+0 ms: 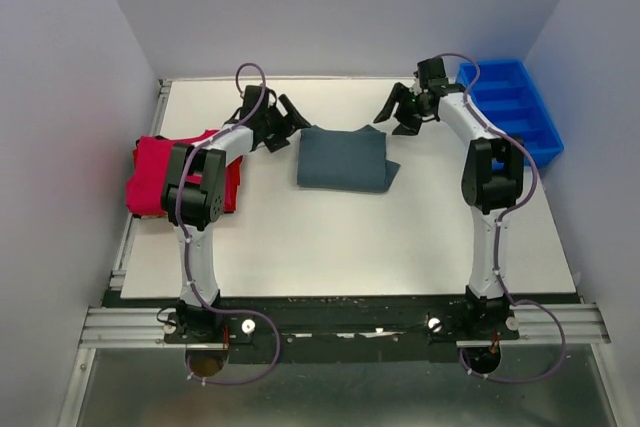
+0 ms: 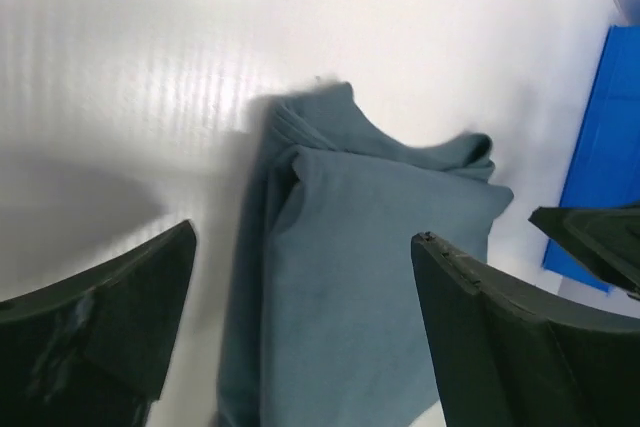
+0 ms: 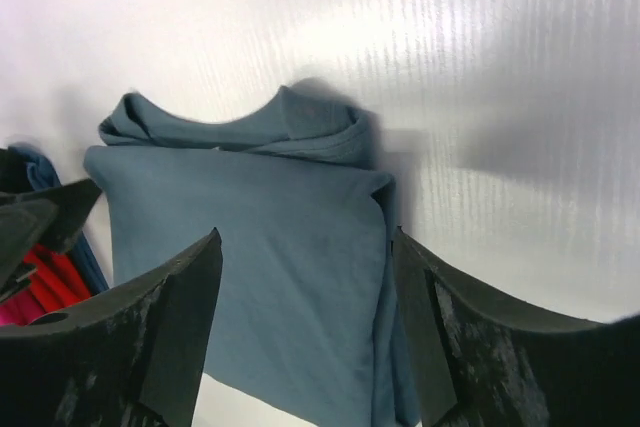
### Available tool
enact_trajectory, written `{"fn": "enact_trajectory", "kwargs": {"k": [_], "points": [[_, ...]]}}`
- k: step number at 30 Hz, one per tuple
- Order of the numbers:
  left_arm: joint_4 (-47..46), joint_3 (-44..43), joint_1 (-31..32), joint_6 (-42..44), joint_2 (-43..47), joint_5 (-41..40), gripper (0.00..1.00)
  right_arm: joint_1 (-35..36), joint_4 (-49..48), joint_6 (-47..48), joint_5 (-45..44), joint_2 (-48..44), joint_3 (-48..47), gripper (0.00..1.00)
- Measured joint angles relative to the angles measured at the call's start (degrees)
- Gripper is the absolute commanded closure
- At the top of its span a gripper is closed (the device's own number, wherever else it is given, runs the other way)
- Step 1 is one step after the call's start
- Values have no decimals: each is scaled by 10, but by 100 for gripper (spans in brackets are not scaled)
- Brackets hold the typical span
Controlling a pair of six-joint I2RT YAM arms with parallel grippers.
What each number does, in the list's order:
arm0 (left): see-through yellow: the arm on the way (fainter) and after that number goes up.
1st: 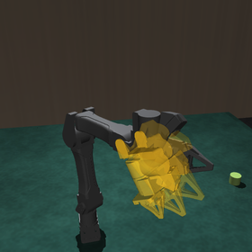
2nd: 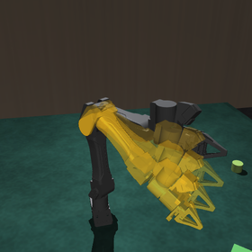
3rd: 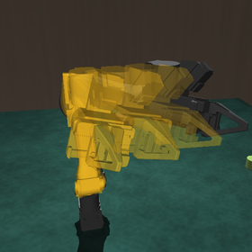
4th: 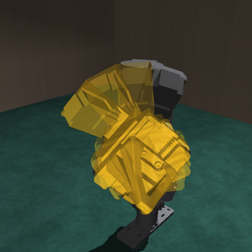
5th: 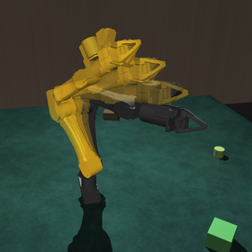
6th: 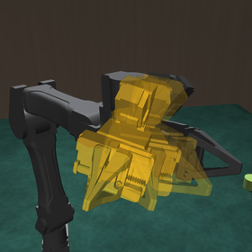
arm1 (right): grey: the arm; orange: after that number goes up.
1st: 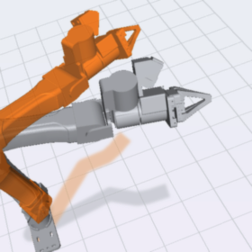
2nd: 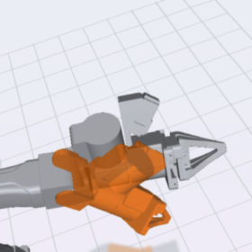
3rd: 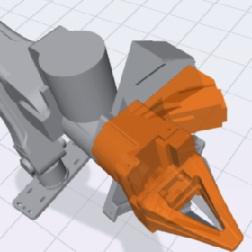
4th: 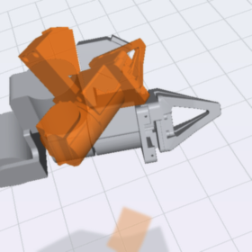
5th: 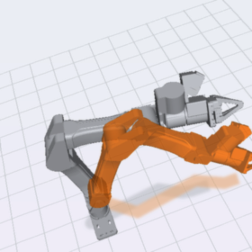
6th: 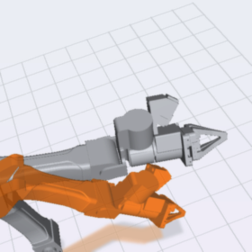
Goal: Fold and stack the t-shirts
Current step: Fold the long partially folded tshirt into a neat square
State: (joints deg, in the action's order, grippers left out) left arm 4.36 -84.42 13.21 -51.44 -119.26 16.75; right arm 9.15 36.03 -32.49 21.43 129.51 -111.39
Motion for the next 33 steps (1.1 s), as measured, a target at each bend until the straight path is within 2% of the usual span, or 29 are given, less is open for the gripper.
{"fn": "enact_trajectory", "kwargs": {"k": [3,9,12,16,26,28,30,33], "points": [[-17,-3,-12,9,-16,7,7,-2,-5,5,0,7,3,31],[-54,-2,-16,45,-16,21,27,-2,-31,29,-14,-24,67,45],[-60,-1,-16,53,-17,38,27,-2,-33,39,-17,-23,72,45],[-75,6,-12,54,-17,53,21,-2,-38,46,-17,-20,71,41],[-80,-2,-12,51,-66,73,35,10,-35,50,-16,52,16,41],[-76,-18,-11,54,-75,74,37,18,-32,50,-16,65,-4,45],[-73,-37,-10,54,-91,75,45,26,-28,51,-18,81,-33,59],[-72,-65,-10,51,-115,84,48,33,-25,51,-20,99,-57,60]]}}
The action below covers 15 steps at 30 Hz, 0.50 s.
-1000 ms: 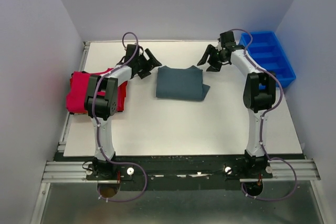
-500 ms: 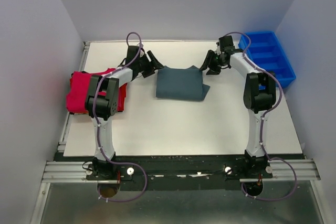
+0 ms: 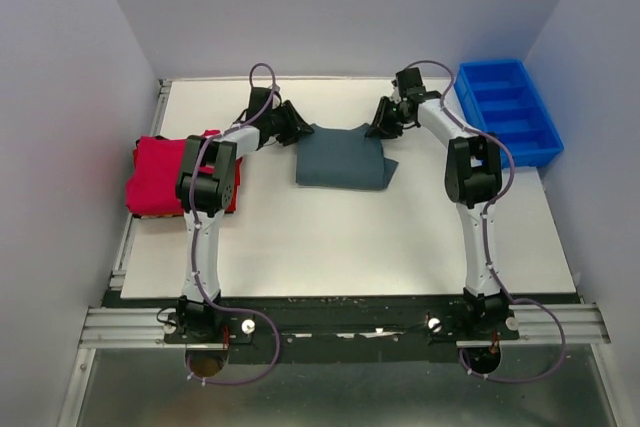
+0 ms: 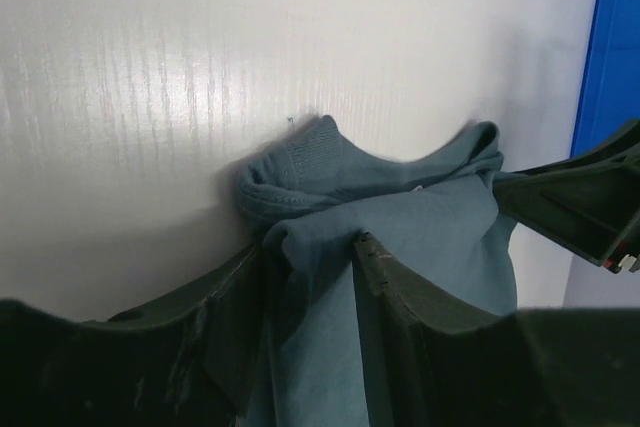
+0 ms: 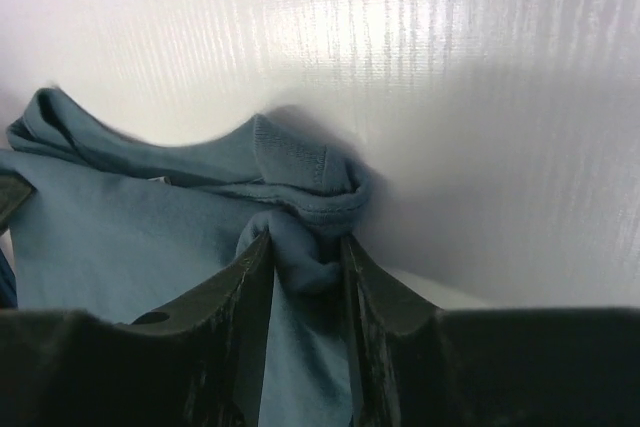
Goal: Fold and stack the t-shirts
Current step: Fold the long partially folded tshirt into a neat square
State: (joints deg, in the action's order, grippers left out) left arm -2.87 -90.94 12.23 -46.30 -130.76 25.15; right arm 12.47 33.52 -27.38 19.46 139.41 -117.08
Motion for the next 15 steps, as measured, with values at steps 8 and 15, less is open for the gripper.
{"fn": "enact_trajectory", "kwargs": {"k": [8,15], "points": [[-19,-17,-1,-10,-26,11,86,6,33,1,-1,25,-49,99],[-56,4,-1,1,-23,17,99,6,19,7,14,24,-41,99]]}}
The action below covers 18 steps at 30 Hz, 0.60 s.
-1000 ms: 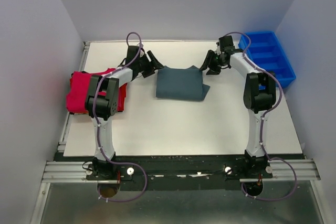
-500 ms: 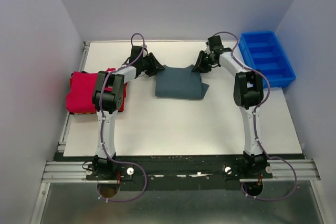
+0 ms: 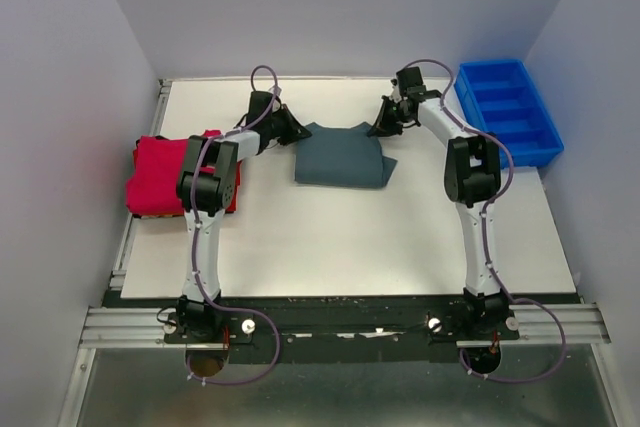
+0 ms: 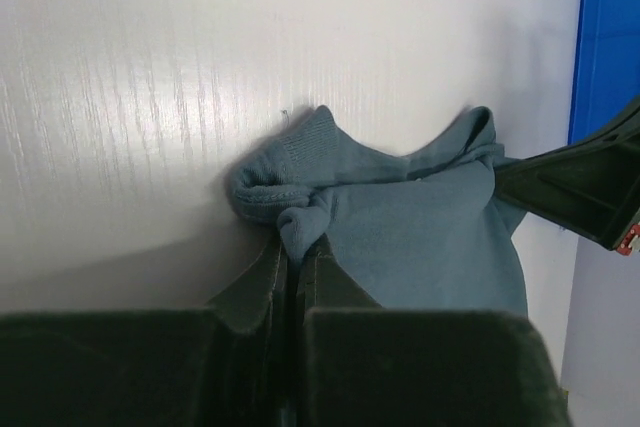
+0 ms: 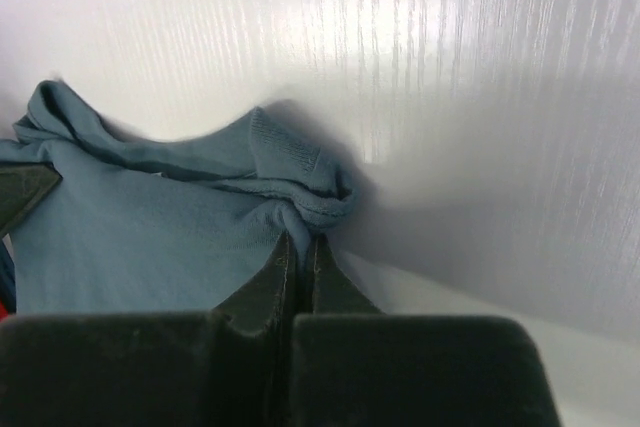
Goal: Fold and stack the t-shirts
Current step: Fold the long partially folded tshirt into a neat square
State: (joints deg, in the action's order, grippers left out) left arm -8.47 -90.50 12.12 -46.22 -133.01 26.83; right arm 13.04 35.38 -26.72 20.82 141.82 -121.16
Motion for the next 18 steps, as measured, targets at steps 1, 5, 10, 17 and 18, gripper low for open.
{"fn": "enact_trajectory", "kwargs": {"k": [1,5,10,17,18], "points": [[-10,11,0,5,5,0,99,0,-8,1,1,-5,11,99],[-23,52,0,17,29,0,100,0,-27,2,3,-42,80,99],[-64,151,4,22,85,3,100,2,-67,-9,20,-131,225,99],[-108,302,19,21,177,5,70,12,-114,-23,25,-245,402,52],[-114,315,20,21,186,5,63,12,-116,-24,23,-251,409,48]]}}
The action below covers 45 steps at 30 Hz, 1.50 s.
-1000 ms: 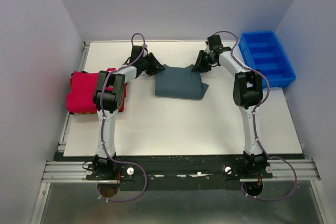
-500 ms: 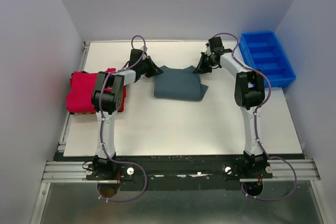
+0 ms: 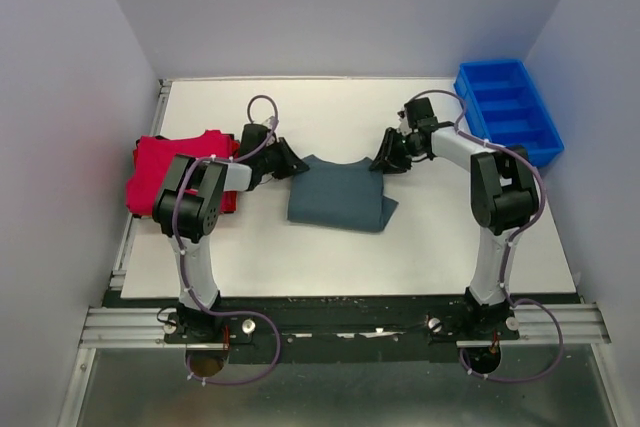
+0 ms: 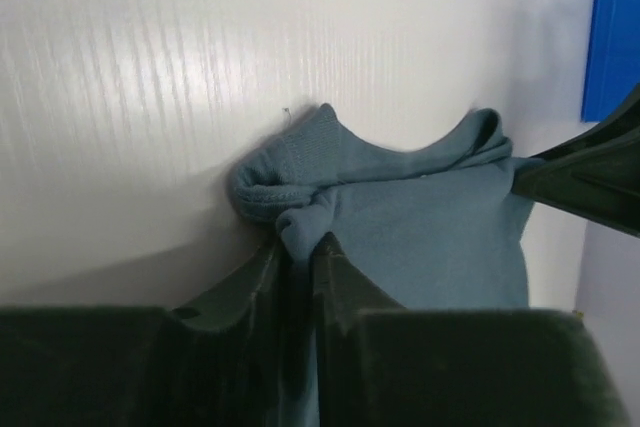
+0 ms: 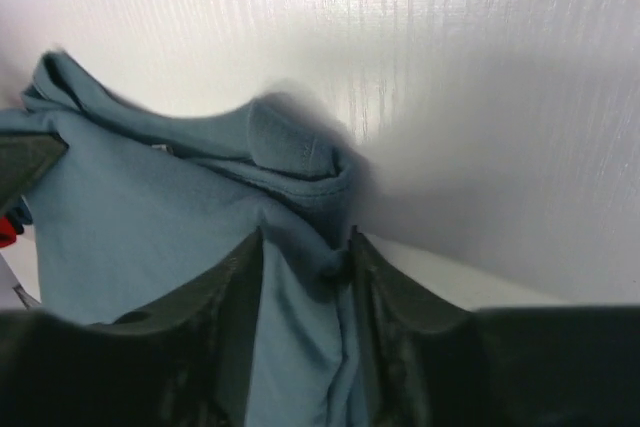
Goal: Fold and stack the t-shirts
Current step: Fold the long partially folded tshirt into a neat square, then put the neatly folded tshirt into the corner of the board with both arms
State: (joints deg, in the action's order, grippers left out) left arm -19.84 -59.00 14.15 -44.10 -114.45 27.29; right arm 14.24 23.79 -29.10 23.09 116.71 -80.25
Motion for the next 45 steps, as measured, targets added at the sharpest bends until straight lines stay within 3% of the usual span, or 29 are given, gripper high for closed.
{"fn": "enact_trajectory", "kwargs": {"k": [3,5,15,20,23,26,28,29,35,45], "points": [[-9,27,1,-7,17,-5,43,0,-6,0,-5,-4,3,43],[-17,34,0,-10,24,-7,38,-1,-7,0,-11,-3,3,42],[-20,33,0,-3,30,-16,42,7,-15,7,-30,2,2,44],[-30,29,0,2,20,-12,51,24,-18,9,-31,14,-9,51],[-35,19,2,5,8,-11,58,28,-19,11,-30,21,-16,65],[-43,9,6,7,-5,-11,81,30,-18,15,-30,30,-24,78],[-52,3,11,8,-15,-12,100,31,-15,17,-30,37,-31,95],[-58,2,13,9,-18,-11,100,31,-14,19,-29,40,-35,99],[-92,18,25,24,-14,-29,100,34,-18,22,-29,40,-37,99],[-196,194,33,33,129,-74,100,45,-124,22,-4,-96,97,99]]}}
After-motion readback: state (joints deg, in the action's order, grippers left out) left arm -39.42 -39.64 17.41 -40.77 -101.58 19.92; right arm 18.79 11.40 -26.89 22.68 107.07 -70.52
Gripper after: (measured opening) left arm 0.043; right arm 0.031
